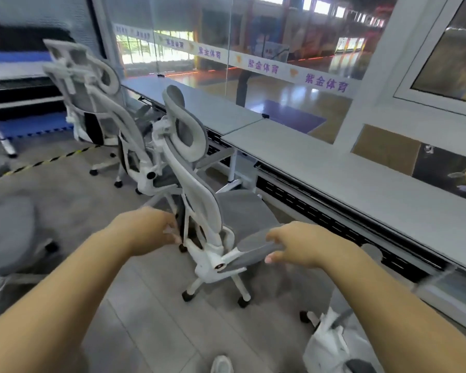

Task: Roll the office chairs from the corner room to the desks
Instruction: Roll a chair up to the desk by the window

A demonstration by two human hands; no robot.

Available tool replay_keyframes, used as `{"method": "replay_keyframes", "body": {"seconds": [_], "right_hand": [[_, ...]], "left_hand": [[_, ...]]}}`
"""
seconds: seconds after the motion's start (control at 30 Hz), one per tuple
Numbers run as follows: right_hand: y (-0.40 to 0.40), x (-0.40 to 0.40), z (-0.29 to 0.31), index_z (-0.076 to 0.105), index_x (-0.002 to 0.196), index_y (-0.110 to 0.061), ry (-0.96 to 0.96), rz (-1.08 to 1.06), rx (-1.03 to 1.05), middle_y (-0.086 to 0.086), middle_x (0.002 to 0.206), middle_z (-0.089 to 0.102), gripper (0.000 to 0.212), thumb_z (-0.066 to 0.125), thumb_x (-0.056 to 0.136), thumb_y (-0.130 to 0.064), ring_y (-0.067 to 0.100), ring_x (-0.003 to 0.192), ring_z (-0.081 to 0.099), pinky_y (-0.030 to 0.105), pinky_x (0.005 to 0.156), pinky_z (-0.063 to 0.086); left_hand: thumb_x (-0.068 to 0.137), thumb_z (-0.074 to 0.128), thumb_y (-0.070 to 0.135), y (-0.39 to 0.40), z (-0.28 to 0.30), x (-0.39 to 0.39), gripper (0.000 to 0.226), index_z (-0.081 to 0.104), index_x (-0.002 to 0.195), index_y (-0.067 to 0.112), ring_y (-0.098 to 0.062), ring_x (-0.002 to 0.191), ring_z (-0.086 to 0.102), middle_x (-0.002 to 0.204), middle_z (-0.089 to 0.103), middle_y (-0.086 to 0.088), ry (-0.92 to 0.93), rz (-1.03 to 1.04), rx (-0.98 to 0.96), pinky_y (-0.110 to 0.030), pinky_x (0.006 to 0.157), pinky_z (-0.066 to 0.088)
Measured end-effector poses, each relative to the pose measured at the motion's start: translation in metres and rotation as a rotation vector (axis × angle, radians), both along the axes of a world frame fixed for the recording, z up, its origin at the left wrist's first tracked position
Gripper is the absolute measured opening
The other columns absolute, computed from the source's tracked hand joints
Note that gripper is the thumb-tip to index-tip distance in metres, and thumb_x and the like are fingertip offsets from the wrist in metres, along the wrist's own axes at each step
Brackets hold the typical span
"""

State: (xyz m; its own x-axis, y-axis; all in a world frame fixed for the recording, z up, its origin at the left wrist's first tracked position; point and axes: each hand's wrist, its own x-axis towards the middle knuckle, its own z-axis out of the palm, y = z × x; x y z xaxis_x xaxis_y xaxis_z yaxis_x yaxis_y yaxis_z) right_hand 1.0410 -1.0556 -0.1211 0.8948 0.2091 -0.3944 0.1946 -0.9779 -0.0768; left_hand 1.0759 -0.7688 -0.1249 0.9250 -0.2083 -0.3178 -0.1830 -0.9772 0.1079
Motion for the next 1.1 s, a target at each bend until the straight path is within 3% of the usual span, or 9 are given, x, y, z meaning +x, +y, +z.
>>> {"method": "replay_keyframes", "body": {"seconds": [0.13,0.33,0.5,0.57,0.67,0.83,1.0,1.1], "right_hand": [[0.029,0.067,-0.011,0.053,0.120,-0.025,-0.049,0.107,-0.042,0.001,0.121,0.059,0.046,0.057,0.084,-0.053,0.023,0.109,0.056,0.037,0.083,0.047],[0.082,0.166,-0.012,0.050,0.122,-0.024,-0.081,0.265,-0.045,0.001,0.116,0.058,0.042,0.054,0.088,-0.049,0.025,0.109,0.055,0.034,0.072,0.041],[0.134,0.225,-0.005,0.053,0.113,-0.020,-0.240,0.337,0.089,0.002,0.109,0.061,0.039,0.052,0.089,-0.050,0.025,0.103,0.057,0.037,0.072,0.045],[0.153,0.240,-0.005,0.052,0.119,-0.021,-0.295,0.355,0.176,0.000,0.113,0.060,0.041,0.052,0.090,-0.049,0.024,0.105,0.056,0.038,0.078,0.047],[0.177,0.262,-0.009,0.048,0.127,-0.022,-0.369,0.381,0.234,-0.002,0.117,0.057,0.043,0.049,0.092,-0.047,0.022,0.107,0.055,0.034,0.073,0.042],[0.208,0.295,-0.022,0.045,0.124,-0.022,-0.438,0.245,0.197,-0.003,0.119,0.053,0.038,0.045,0.094,-0.046,0.022,0.102,0.055,0.034,0.068,0.047],[0.234,0.319,-0.029,0.043,0.119,-0.022,-0.417,0.038,0.074,-0.004,0.117,0.052,0.038,0.047,0.092,-0.049,0.020,0.103,0.055,0.029,0.056,0.035],[0.246,0.325,-0.034,0.044,0.122,-0.020,-0.376,-0.078,0.047,-0.002,0.119,0.053,0.041,0.052,0.091,-0.046,0.022,0.104,0.054,0.029,0.060,0.035]], "left_hand": [[0.084,0.055,0.056,0.027,-0.005,0.044,0.043,0.053,0.122,0.038,-0.015,0.110,0.054,0.123,0.056,0.010,-0.027,0.077,-0.026,-0.035,0.093,0.047],[0.084,0.054,0.058,0.072,-0.007,0.119,0.036,0.056,0.114,0.039,-0.017,0.103,0.058,0.117,0.059,0.008,-0.063,0.179,0.034,-0.036,0.088,0.050],[0.083,0.055,0.057,0.104,-0.004,0.173,0.036,0.057,0.114,0.038,-0.017,0.105,0.056,0.119,0.059,0.009,-0.097,0.237,0.010,-0.035,0.087,0.048],[0.084,0.056,0.056,0.115,-0.004,0.192,0.037,0.057,0.115,0.037,-0.017,0.106,0.056,0.120,0.059,0.008,-0.092,0.237,0.004,-0.034,0.086,0.048],[0.084,0.056,0.054,0.131,-0.007,0.225,0.040,0.056,0.119,0.035,-0.017,0.110,0.055,0.123,0.058,0.009,-0.094,0.225,-0.005,-0.035,0.088,0.048],[0.087,0.055,0.047,0.156,-0.016,0.299,0.042,0.050,0.127,0.034,-0.020,0.121,0.048,0.135,0.050,0.005,-0.143,0.101,-0.031,-0.039,0.092,0.046],[0.090,0.054,0.040,0.165,-0.015,0.378,0.041,0.048,0.128,0.027,-0.025,0.115,0.051,0.131,0.050,0.000,-0.209,-0.150,-0.057,-0.042,0.090,0.047],[0.090,0.055,0.037,0.165,-0.014,0.411,0.047,0.042,0.134,0.032,-0.025,0.120,0.049,0.137,0.045,0.001,-0.207,-0.265,-0.099,-0.041,0.093,0.045]]}}
